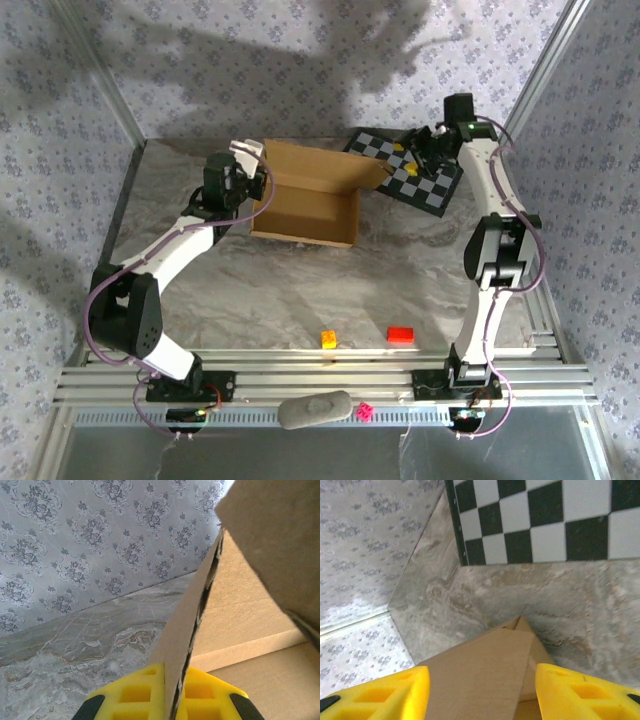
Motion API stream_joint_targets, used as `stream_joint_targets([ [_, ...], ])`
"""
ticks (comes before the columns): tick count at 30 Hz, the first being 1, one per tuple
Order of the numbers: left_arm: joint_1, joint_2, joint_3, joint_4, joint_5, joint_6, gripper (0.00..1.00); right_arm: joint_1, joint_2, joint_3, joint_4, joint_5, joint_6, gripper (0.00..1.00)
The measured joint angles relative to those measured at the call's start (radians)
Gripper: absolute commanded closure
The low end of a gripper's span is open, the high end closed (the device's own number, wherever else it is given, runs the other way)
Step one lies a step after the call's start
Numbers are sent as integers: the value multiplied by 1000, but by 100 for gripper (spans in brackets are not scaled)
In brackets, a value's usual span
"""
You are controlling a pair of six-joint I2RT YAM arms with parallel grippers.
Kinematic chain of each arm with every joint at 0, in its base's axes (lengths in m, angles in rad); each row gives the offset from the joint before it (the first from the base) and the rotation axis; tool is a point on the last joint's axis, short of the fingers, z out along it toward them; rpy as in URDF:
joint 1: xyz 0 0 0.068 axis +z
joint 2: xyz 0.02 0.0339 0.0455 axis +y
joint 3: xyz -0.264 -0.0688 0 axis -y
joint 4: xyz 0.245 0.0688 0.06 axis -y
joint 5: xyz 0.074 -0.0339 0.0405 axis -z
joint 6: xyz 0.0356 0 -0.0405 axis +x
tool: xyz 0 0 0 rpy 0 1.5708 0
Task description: Fold the paper box
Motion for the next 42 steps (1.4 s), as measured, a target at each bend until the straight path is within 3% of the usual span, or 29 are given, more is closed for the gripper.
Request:
stream_joint_targets([
  [10, 0, 0, 0, 0, -1, -12, 100, 51, 10, -18, 35, -72, 148, 38],
  [26, -3, 2, 0, 8, -46, -100, 100, 96, -87, -289, 256, -91, 479, 36],
  [42, -9, 6, 0, 28, -52, -109, 100, 108, -97, -298, 371, -118, 599, 31],
])
